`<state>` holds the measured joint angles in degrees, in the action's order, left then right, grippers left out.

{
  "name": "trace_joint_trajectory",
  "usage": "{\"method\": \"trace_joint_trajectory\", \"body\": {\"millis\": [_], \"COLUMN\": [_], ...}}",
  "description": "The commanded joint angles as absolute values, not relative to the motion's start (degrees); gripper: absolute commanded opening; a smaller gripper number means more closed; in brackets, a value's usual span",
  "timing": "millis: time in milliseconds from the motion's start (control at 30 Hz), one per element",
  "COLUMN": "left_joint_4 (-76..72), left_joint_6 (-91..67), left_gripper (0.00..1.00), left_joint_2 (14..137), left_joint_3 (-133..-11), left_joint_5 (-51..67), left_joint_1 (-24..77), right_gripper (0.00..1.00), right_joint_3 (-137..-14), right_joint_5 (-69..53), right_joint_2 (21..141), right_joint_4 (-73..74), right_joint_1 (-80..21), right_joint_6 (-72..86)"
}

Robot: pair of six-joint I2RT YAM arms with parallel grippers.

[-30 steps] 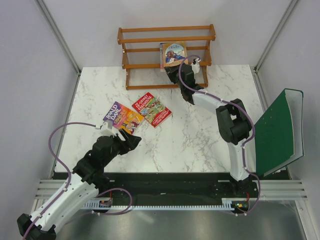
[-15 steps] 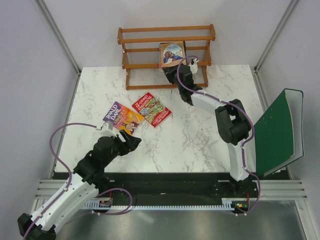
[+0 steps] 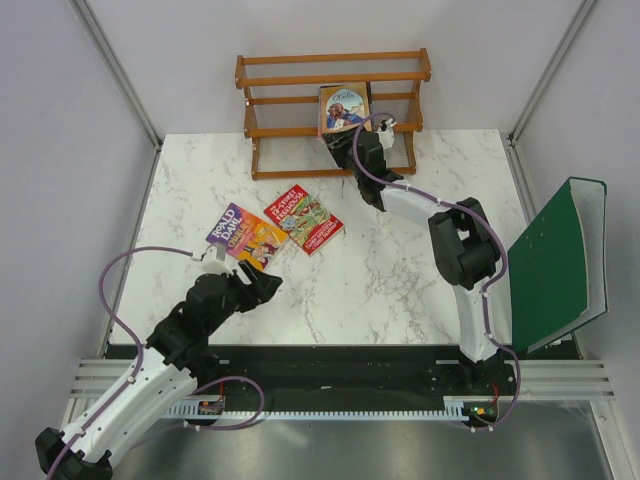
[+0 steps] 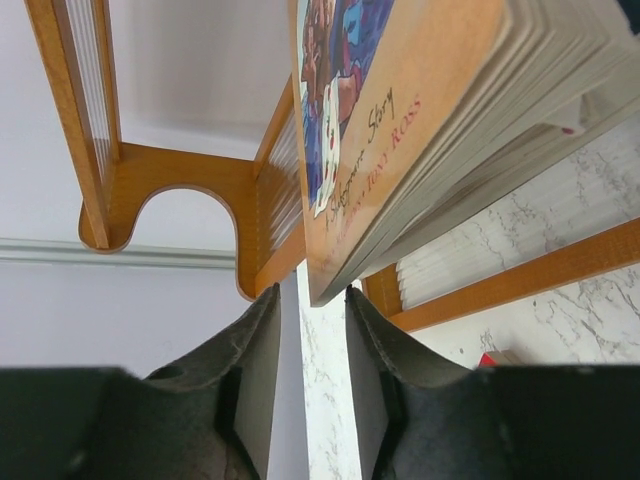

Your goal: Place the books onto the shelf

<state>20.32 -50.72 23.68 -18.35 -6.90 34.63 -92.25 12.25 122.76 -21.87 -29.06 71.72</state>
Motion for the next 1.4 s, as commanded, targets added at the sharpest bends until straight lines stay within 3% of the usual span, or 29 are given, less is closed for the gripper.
{"method": "trace_joint_trajectory", "body": {"millis": [0, 433, 700, 833, 1133, 1367], "left_joint_4": [19.77, 19.69, 19.77, 19.77, 19.60, 19.25], "left_joint_6": [-48.60, -48.87, -48.69, -48.69, -48.60, -48.52], "left_gripper": [0.82, 0.82, 0.81, 0.81, 0.81, 0.81], "left_joint_2": [22.94, 22.85, 22.50, 22.67, 23.03, 23.64], "left_joint_3": [-17.67, -17.14, -17.14, -17.05, -16.88, -16.88], "left_joint_5": [-7.03, -6.94, -6.86, -7.03, -7.12, -6.94], "left_joint_1": [34.89, 34.89, 34.89, 34.89, 34.89, 34.89], "right_gripper": [0.43, 0.44, 0.09, 0.00, 0.00, 0.00], "right_joint_3": [-91.76, -84.64, -103.07, -113.88, -135.40, -137.99], "right_joint_5": [11.51, 8.62, 9.67, 12.12, 19.24, 21.97], "right_joint_2": [121.82, 116.28, 120.40, 122.78, 132.09, 134.82], "right_joint_4": [-23.29, -25.05, -6.27, 4.54, 20.72, 22.32], "right_joint_1": [-29.27, -30.23, -34.01, -35.85, -36.56, -36.56], "right_joint_6": [71.72, 68.04, 49.77, 40.63, 31.82, 28.92]}}
